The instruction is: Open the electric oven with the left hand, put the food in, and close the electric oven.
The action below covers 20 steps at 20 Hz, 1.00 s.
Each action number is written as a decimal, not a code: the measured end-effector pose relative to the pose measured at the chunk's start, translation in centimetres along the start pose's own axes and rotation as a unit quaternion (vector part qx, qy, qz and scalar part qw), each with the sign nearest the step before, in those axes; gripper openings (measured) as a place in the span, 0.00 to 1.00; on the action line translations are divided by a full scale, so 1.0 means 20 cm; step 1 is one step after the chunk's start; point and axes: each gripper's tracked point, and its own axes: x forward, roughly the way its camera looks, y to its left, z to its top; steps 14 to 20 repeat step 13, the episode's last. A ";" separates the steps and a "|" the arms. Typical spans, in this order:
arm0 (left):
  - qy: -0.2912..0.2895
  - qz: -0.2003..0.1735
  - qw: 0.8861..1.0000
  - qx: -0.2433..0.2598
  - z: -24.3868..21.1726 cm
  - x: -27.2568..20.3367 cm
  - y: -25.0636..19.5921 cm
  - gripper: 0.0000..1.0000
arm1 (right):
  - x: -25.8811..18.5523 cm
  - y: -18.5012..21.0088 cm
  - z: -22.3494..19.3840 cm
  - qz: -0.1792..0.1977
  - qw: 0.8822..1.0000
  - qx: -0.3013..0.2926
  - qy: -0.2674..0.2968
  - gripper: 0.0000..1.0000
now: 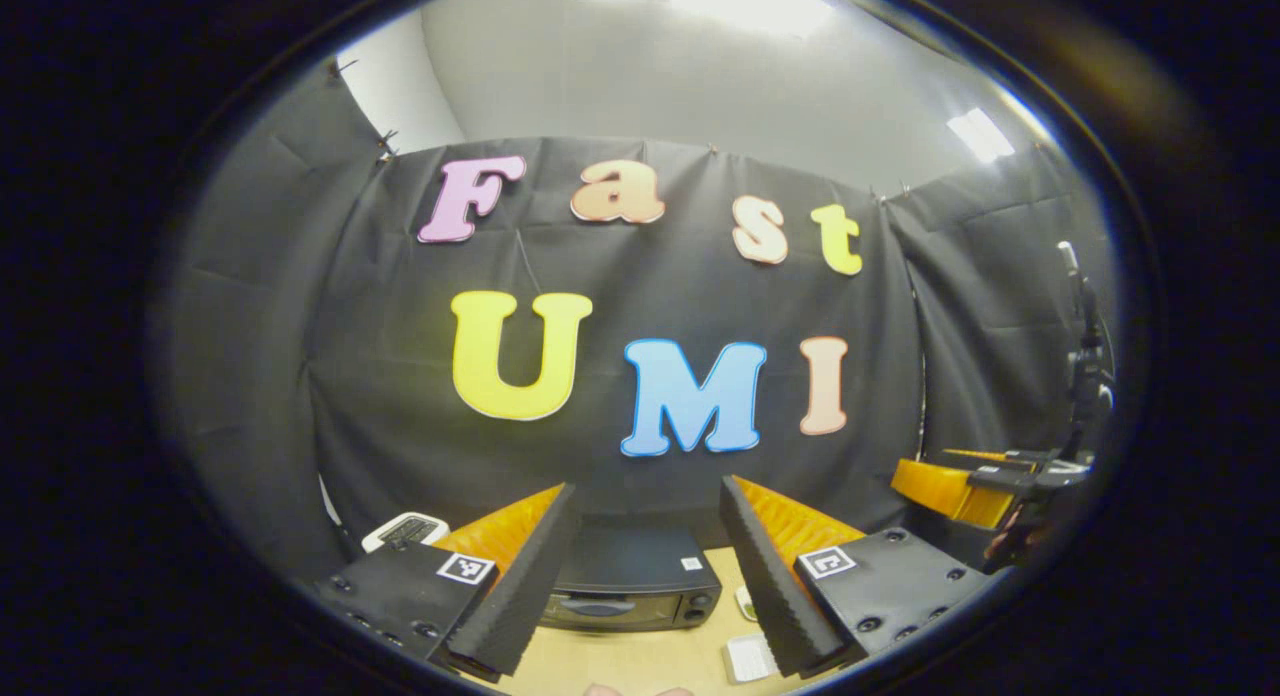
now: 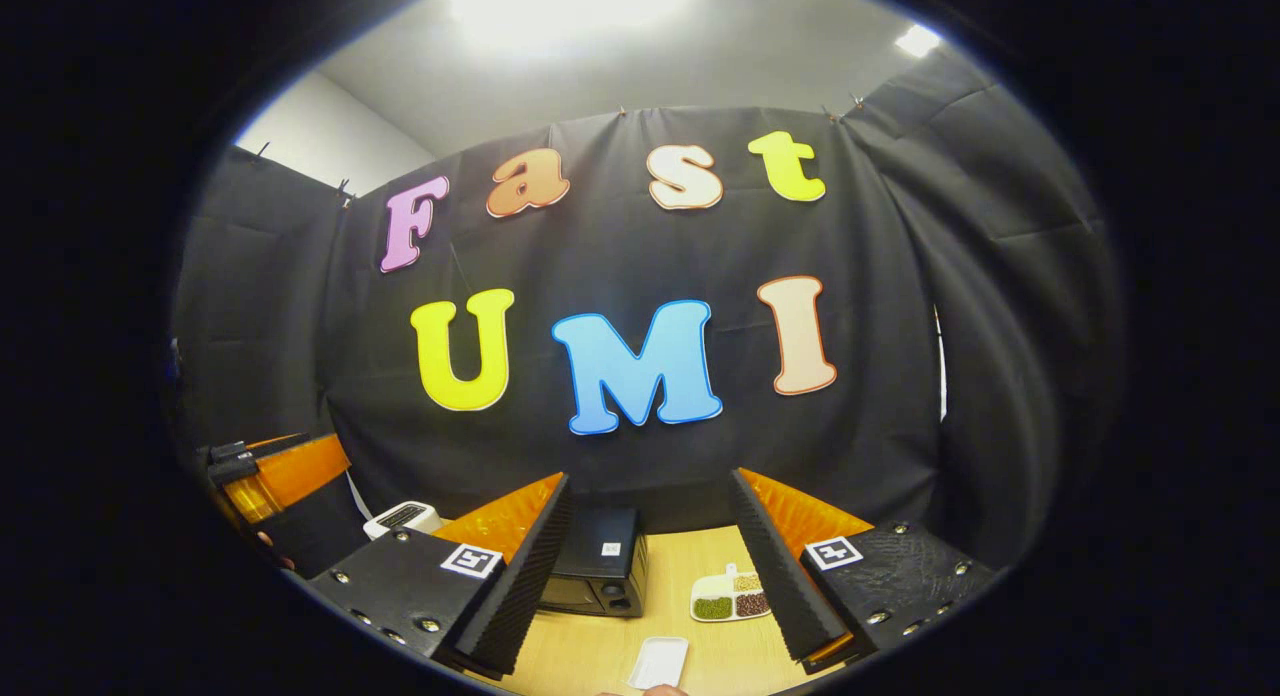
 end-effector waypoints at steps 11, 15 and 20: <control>0.017 0.003 1.000 -0.012 -0.01 -0.03 0.08 0.99 | -0.05 0.05 0.07 -0.009 1.000 -0.006 -0.029 0.95; 0.020 0.000 1.000 -0.008 -0.01 -0.02 0.09 0.99 | -0.06 0.06 0.06 -0.014 0.999 -0.008 -0.030 0.95; 0.020 0.000 1.000 -0.008 -0.01 -0.02 0.09 0.99 | -0.06 0.06 0.06 -0.014 0.999 -0.008 -0.030 0.95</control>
